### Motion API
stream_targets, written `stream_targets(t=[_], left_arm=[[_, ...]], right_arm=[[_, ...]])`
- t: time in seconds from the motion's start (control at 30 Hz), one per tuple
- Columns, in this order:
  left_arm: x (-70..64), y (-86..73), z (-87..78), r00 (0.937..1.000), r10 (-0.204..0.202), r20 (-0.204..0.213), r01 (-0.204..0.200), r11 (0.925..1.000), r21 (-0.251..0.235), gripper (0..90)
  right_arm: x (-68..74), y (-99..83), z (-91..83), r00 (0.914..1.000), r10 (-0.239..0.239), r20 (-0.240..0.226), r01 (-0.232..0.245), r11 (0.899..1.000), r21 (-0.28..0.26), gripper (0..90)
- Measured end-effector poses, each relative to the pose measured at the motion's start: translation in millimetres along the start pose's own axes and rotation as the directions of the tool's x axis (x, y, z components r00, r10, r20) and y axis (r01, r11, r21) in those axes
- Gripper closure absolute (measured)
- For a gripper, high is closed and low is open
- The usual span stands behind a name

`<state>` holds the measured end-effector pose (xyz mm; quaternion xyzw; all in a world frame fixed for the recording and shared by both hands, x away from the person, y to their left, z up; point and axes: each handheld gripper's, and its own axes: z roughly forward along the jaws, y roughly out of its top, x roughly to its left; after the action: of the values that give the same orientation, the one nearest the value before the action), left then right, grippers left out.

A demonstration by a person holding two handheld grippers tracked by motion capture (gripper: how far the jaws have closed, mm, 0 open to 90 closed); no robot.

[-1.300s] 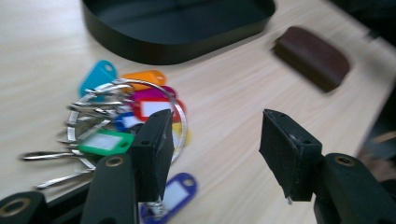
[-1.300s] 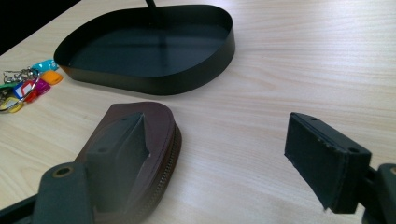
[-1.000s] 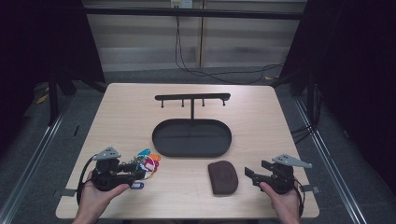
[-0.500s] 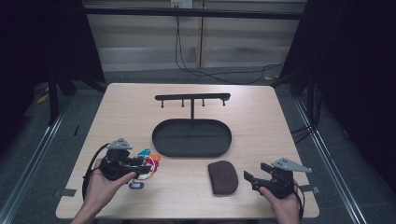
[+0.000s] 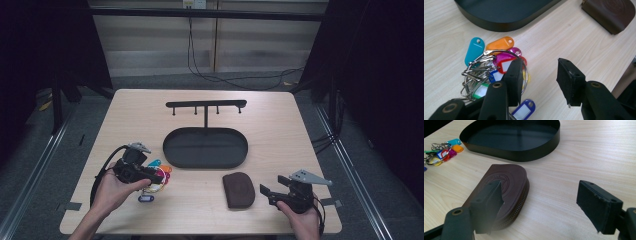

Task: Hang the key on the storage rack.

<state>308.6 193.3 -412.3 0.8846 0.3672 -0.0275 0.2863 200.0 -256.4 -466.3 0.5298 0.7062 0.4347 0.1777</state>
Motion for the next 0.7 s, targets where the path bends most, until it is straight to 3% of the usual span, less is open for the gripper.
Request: stream_targets(t=[0.2,0.37,0.63,0.7], left_arm=[[1.9,7.6,5.4,0.9998,-0.015,-0.011,0.016,0.9961,0.086,58.6],[3.2,11.9,10.6,0.9990,-0.021,-0.039,0.025,0.9920,0.124,60.7],[0.8,14.3,25.8,0.9991,-0.015,-0.039,0.023,0.9790,0.203,65.8],[2.7,15.5,31.1,0.9989,-0.018,-0.042,0.028,0.9717,0.235,67.0]], right_arm=[[-0.4,0.1,4.2,0.9999,0.008,-0.010,-0.007,1.000,0.025,19.4],[0.8,-2.1,7.5,0.9996,0.007,-0.026,-0.005,0.997,0.072,17.2],[0.0,-1.8,7.2,0.9996,0.010,-0.027,-0.008,0.998,0.067,17.2],[-0.1,-1.8,7.0,0.9996,0.011,-0.025,-0.010,0.998,0.065,17.2]])
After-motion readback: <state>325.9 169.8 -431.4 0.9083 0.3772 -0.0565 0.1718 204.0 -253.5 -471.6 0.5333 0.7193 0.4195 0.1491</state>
